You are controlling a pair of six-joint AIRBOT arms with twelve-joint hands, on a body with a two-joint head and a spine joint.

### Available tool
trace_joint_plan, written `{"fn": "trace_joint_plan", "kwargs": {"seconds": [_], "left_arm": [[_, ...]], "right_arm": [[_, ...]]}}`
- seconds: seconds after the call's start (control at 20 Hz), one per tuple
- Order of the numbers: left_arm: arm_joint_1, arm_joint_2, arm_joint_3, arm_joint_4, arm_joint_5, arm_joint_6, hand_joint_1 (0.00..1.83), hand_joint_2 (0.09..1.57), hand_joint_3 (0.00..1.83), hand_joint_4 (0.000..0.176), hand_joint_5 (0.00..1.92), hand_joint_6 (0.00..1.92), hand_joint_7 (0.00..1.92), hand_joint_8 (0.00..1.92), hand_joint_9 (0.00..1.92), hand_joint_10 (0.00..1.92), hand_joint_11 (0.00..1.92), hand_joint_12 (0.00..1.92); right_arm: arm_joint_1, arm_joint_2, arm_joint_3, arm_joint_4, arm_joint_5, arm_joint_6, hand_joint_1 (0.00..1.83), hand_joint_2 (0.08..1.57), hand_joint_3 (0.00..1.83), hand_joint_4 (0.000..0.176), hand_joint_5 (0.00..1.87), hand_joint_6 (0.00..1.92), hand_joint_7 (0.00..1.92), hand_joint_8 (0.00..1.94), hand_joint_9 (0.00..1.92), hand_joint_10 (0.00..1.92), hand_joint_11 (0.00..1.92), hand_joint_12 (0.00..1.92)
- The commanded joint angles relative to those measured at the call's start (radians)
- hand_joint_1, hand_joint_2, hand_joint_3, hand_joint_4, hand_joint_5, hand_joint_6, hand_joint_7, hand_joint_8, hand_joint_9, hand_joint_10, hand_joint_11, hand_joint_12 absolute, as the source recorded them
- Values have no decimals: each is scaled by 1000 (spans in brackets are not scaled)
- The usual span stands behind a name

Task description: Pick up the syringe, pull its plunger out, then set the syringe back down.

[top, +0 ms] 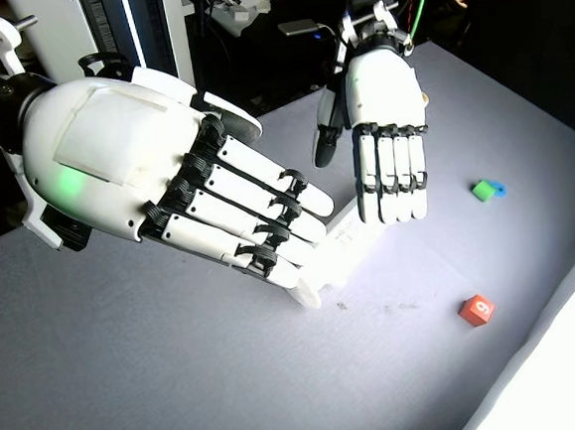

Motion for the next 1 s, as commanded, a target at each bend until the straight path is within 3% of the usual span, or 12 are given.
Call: {"fn": "trace_joint_plan", "kwargs": {"seconds": [0.0, 0.4, 0.45, 0.6, 0.7, 0.95], "left_arm": [[-2, -12, 6, 31, -50, 5, 980, 1012, 0, 0, 0, 0, 0, 0, 0, 0, 0, 0], [57, -106, 92, -15, -86, 32, 1042, 990, 0, 0, 0, 0, 0, 0, 0, 0, 56, 39], [61, -116, 102, -32, -94, 49, 1042, 980, 8, 0, 0, 0, 0, 0, 0, 0, 10, 185], [71, -141, 124, -69, -106, 88, 1021, 991, 14, 0, 0, 0, 0, 0, 0, 0, 0, 207], [84, -164, 140, -76, -119, 93, 1014, 996, 11, 0, 0, 0, 0, 0, 0, 0, 0, 234], [90, -191, 154, -137, -152, 147, 1004, 1004, 6, 0, 0, 0, 14, 2, 35, 7, 0, 307]], "right_arm": [[6, 4, 4, -6, 122, 4, 80, 1288, 0, 0, 258, 0, 279, 1, 282, 2, 0, 677], [6, 1, 9, -6, 122, -5, 178, 1297, 0, 0, 351, 4, 350, 3, 315, 2, 0, 801], [6, -1, 9, -6, 122, -7, 201, 1296, 0, 0, 346, 1, 341, 1, 309, 0, 0, 799], [5, -4, 9, -6, 122, -9, 230, 1288, 1, 0, 369, 1, 379, 1, 368, 5, 0, 878], [5, -5, 9, -6, 122, -9, 179, 1295, 3, 0, 351, 2, 388, 2, 374, 4, 0, 847], [4, -6, 9, -6, 122, -10, 253, 1289, 0, 0, 382, 3, 378, 1, 350, 1, 0, 861]]}}
